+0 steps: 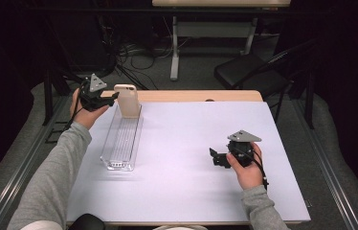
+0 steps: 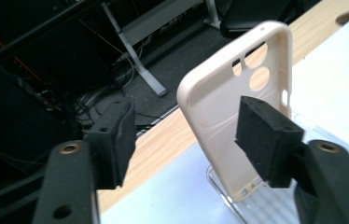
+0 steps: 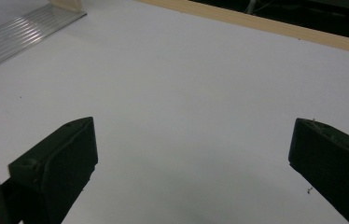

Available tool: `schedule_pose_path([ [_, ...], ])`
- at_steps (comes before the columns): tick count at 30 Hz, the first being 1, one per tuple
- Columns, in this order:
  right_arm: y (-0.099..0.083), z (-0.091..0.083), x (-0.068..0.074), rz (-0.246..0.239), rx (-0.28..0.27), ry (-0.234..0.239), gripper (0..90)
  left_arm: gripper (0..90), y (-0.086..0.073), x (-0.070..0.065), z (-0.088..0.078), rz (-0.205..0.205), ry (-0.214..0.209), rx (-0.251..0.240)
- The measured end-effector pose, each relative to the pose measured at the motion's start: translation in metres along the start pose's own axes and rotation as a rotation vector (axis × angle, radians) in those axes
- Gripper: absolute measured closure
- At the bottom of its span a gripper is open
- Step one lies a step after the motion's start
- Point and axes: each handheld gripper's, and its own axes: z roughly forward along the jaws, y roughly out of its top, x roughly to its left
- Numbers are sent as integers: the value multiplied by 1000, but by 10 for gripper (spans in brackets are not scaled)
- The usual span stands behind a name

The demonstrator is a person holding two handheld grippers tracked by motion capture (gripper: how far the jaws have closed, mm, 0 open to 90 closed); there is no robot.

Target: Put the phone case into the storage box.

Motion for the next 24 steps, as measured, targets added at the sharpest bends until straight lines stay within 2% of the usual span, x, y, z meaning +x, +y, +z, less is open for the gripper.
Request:
schedule_pose_path([
  [5, 0, 0, 0, -1, -1, -1, 9, 346, 2, 3, -4, -70, -47, -15],
  [18, 0, 1, 1, -5, -2, 2, 9, 328, 0, 12, -8, -194, -116, 2],
  [24, 0, 0, 1, -5, 0, 2, 9, 295, -1, 13, -7, -241, -174, 27],
])
